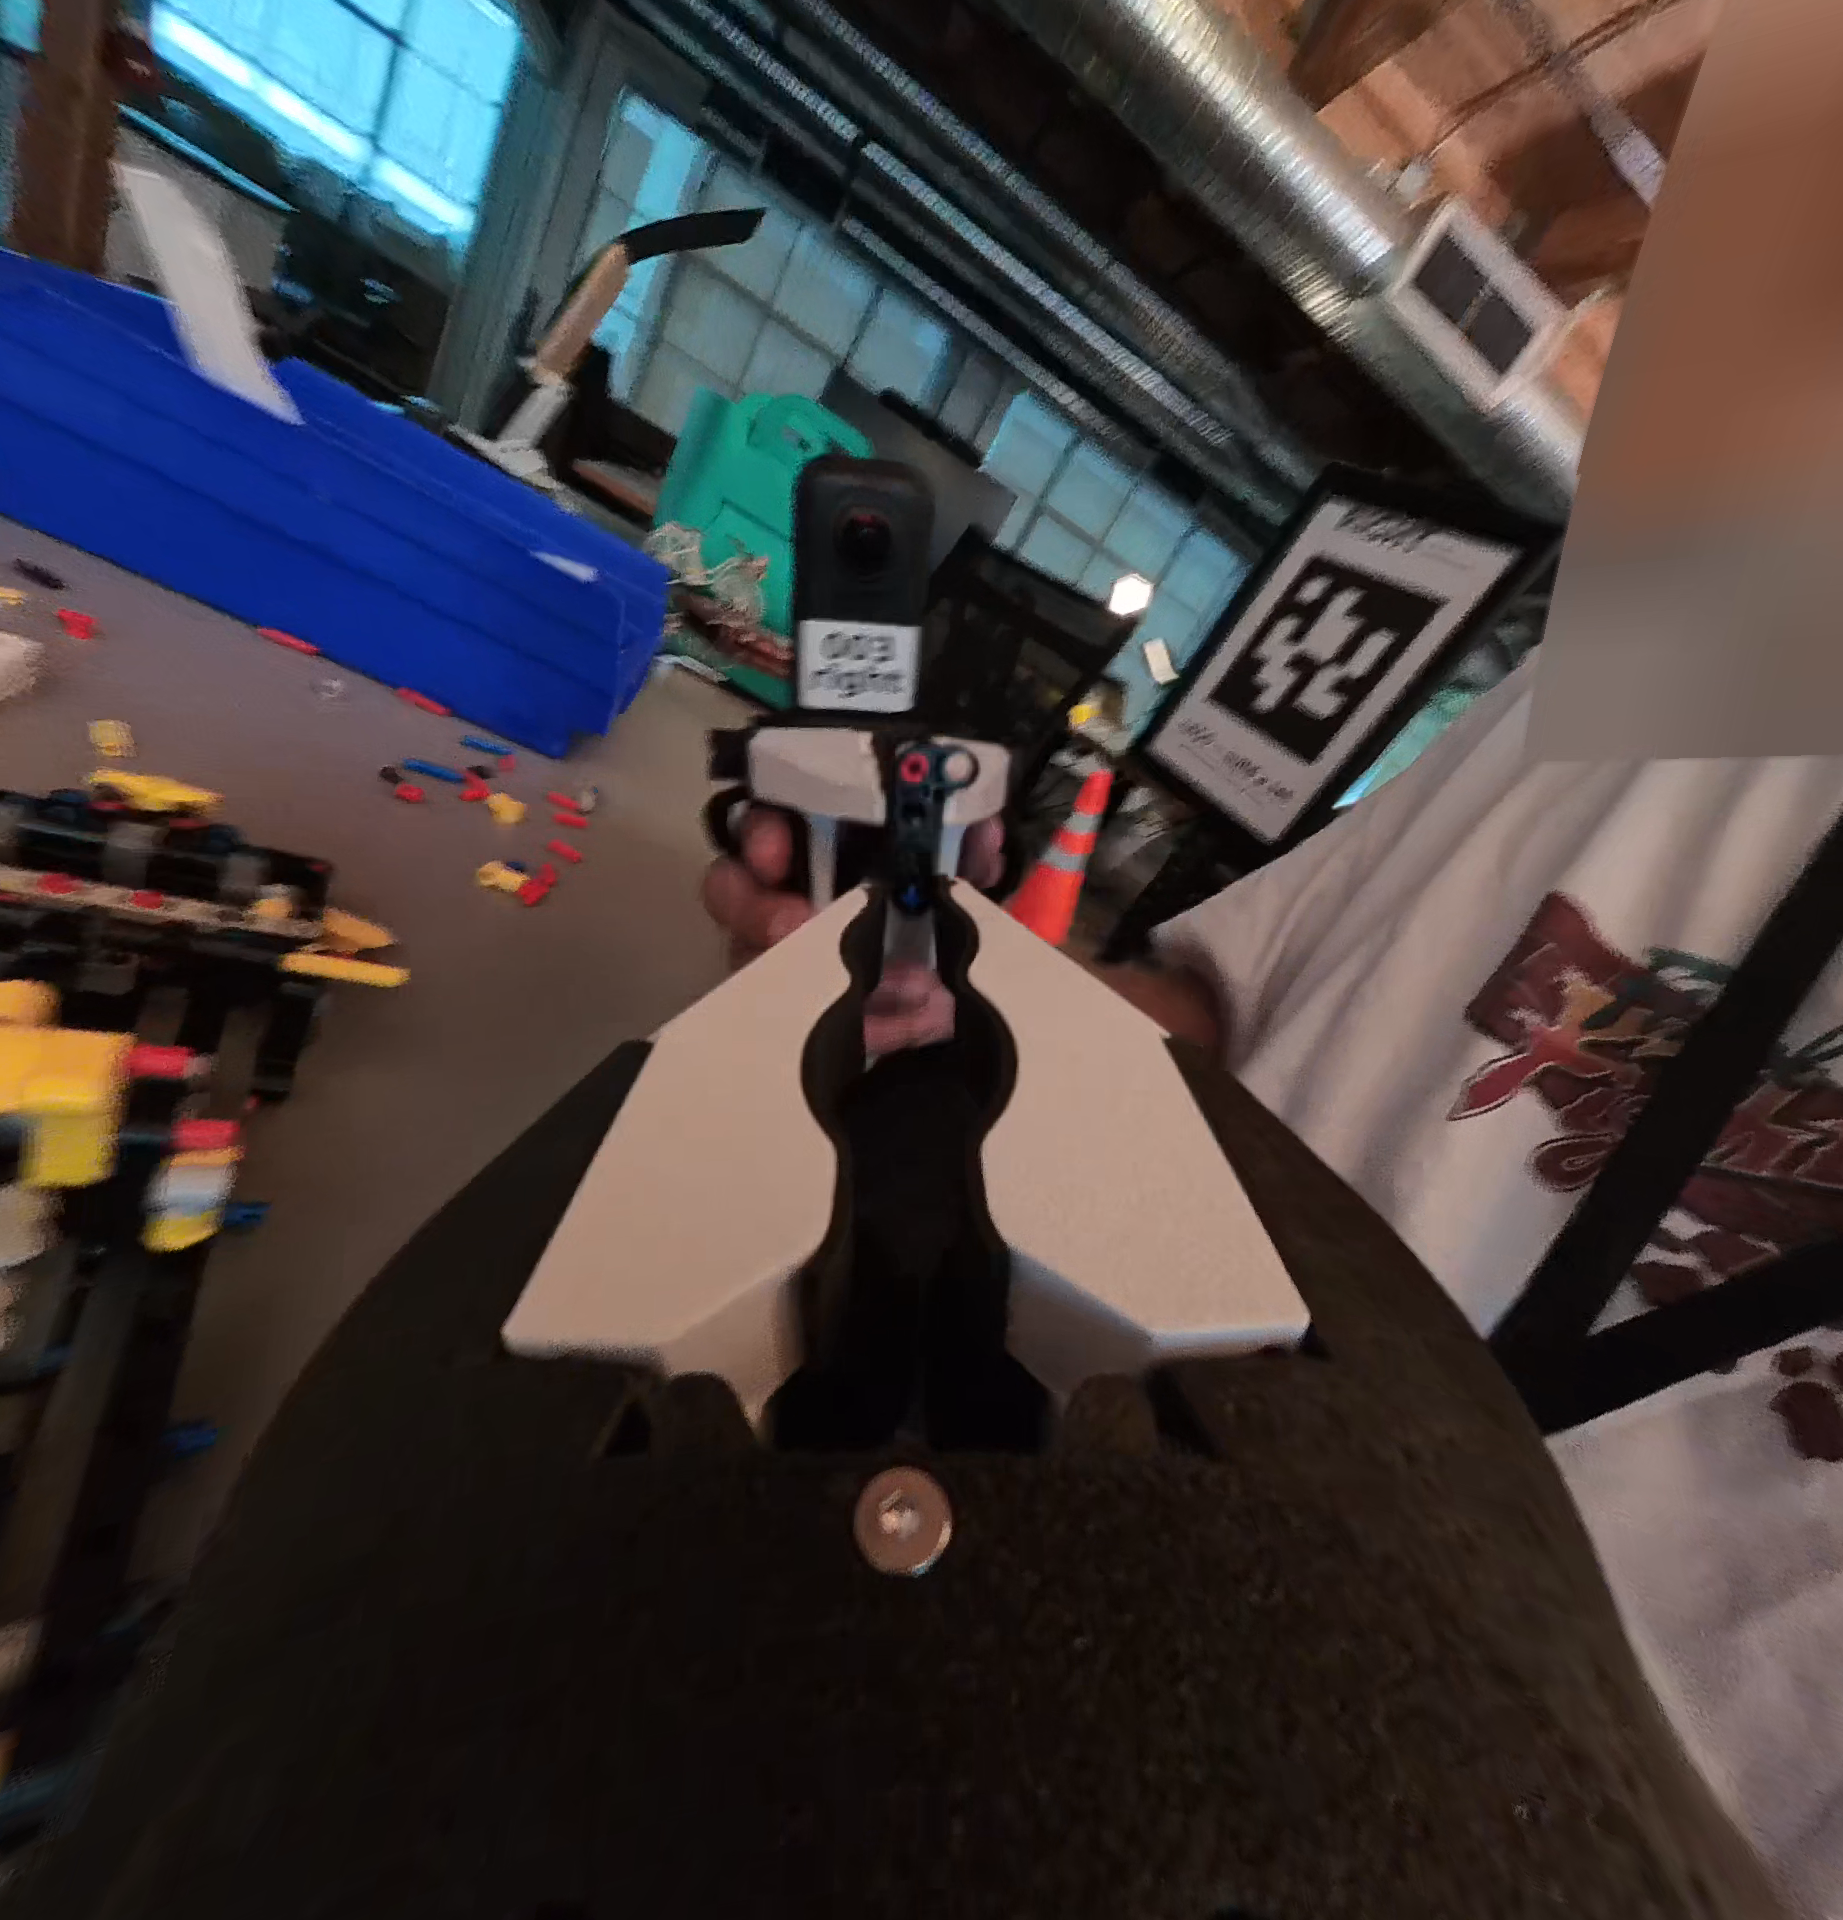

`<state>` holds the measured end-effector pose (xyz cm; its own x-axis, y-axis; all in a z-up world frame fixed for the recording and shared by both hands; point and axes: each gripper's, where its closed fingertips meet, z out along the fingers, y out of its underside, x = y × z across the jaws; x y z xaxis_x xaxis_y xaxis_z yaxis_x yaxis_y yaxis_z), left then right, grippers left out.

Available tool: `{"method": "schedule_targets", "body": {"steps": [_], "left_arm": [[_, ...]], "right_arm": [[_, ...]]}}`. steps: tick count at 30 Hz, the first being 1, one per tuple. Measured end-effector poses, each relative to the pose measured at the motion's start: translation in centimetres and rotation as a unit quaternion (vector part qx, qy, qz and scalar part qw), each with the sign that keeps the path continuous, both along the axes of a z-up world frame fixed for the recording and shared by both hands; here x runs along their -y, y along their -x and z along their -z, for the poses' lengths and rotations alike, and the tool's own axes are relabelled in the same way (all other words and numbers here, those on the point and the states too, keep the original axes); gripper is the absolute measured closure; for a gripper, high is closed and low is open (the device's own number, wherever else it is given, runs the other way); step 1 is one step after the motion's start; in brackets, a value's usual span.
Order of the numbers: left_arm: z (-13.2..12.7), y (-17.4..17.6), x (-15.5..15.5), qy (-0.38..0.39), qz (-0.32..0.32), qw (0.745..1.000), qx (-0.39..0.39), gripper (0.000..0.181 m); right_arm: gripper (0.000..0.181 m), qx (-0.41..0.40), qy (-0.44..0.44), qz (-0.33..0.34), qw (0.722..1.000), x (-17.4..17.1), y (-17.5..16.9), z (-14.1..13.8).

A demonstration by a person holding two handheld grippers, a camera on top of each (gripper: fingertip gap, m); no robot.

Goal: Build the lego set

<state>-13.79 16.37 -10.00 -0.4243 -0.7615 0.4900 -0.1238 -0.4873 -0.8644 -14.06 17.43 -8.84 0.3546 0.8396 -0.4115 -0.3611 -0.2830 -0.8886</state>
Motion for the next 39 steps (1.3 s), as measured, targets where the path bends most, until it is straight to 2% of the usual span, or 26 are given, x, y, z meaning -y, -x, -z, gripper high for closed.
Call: {"method": "schedule_targets", "body": {"steps": [2, 5, 7, 9, 12, 16, 19, 21, 24, 27, 30, 34, 39], "left_arm": [[2.0, 0.5, -2.1, -0.058, -0.061, 0.994, -0.064, 0.163], [7.4, 1.9, -4.6, -0.122, -0.126, 0.956, -0.237, 0.154], [9.2, 2.4, -4.8, -0.134, -0.147, 0.933, -0.300, 0.153], [10.5, 2.5, -4.7, -0.131, -0.155, 0.917, -0.344, 0.153], [11.7, 2.0, -3.9, -0.123, -0.122, 0.917, -0.360, 0.153], [12.8, 1.4, -3.4, -0.072, -0.070, 0.925, -0.367, 0.153], [13.1, 1.0, -3.4, -0.065, -0.053, 0.925, -0.370, 0.155], [13.5, 0.8, -3.1, -0.090, -0.042, 0.921, -0.377, 0.169], [13.0, 0.3, -2.9, -0.086, -0.039, 0.925, -0.367, 0.171], [8.6, -0.9, -4.7, -0.002, -0.083, 0.964, -0.253, 0.171], [4.6, -1.1, -6.2, 0.068, -0.113, 0.980, -0.152, 0.171], [3.5, -1.4, -5.9, 0.026, -0.133, 0.984, -0.115, 0.171], [3.4, -1.8, -6.6, -0.028, -0.205, 0.972, -0.113, 0.171]], "right_arm": [[0.176, 0.032, 0.012, 0.051, 0.998, -1.0, -1.8, 1.1], [0.176, 0.136, 0.052, 0.148, 0.978, -3.0, -4.8, 4.5], [0.176, 0.142, 0.055, 0.172, 0.973, -3.5, -5.5, 4.7], [0.175, 0.135, 0.061, 0.163, 0.975, -3.5, -5.3, 4.8], [0.176, 0.127, 0.069, 0.153, 0.978, -3.4, -5.2, 5.0], [0.176, 0.114, 0.070, 0.143, 0.981, -3.1, -5.1, 4.8], [0.175, 0.108, 0.067, 0.135, 0.983, -2.9, -4.9, 4.6], [0.175, 0.110, 0.068, 0.132, 0.983, -2.9, -4.8, 4.7], [0.175, 0.116, 0.074, 0.137, 0.981, -3.0, -4.9, 5.0], [0.175, 0.109, 0.087, 0.117, 0.983, -2.9, -4.5, 5.2], [0.175, 0.098, 0.112, 0.078, 0.986, -2.7, -3.2, 5.7], [0.175, 0.016, 0.131, 0.045, 0.990, -2.6, -2.2, 4.0], [0.175, 0.054, 0.135, 0.087, 0.986, -3.3, -2.4, 5.0]]}}
